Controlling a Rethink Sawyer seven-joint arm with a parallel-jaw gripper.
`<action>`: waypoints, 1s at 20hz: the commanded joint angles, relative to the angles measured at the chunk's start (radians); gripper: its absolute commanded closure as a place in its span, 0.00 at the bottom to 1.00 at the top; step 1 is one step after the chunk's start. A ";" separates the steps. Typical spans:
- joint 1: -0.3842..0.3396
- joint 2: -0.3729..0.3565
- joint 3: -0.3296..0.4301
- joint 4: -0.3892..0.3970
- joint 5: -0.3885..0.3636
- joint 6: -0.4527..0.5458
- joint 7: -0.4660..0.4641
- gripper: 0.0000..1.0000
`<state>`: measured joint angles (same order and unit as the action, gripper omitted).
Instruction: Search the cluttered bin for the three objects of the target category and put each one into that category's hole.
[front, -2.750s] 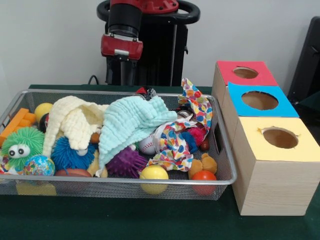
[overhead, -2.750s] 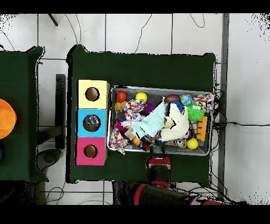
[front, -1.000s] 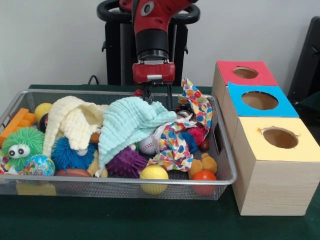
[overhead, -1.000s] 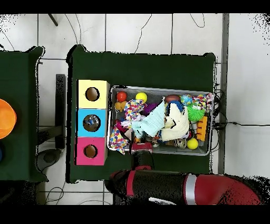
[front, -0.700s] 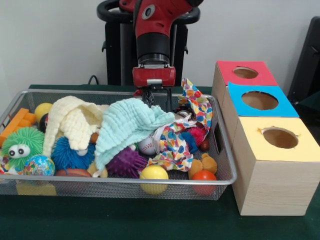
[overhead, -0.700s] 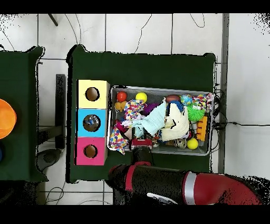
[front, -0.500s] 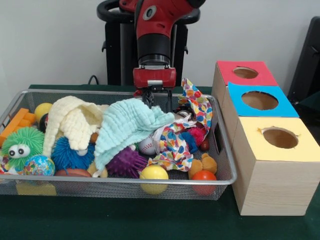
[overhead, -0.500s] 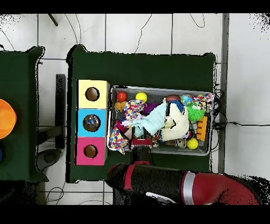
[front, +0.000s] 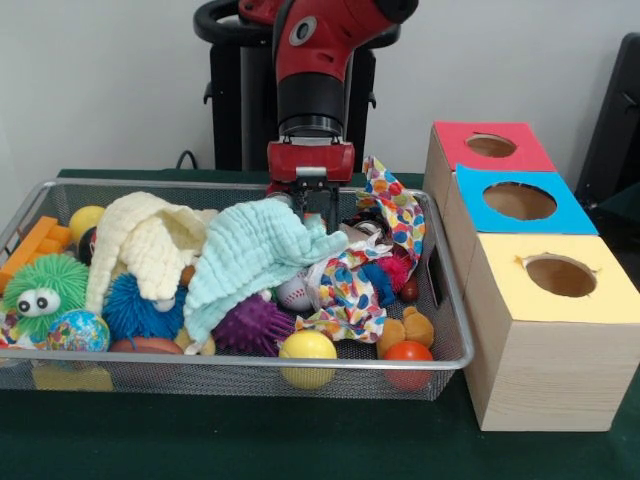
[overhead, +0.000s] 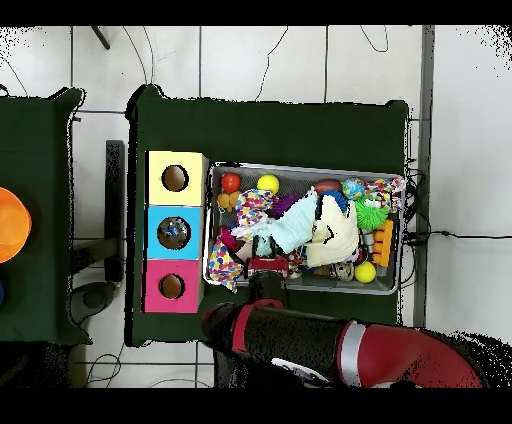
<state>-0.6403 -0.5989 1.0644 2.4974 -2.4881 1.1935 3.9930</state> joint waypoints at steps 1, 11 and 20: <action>0.018 -0.006 -0.067 -0.178 -0.015 -0.101 -0.139 1.00; 0.100 -0.015 -0.119 -0.230 0.024 -0.135 -0.162 0.00; 0.247 -0.095 -0.283 -0.272 0.154 0.019 -0.303 0.00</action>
<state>-0.4458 -0.6390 0.9164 2.3931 -2.3967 1.1346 3.9645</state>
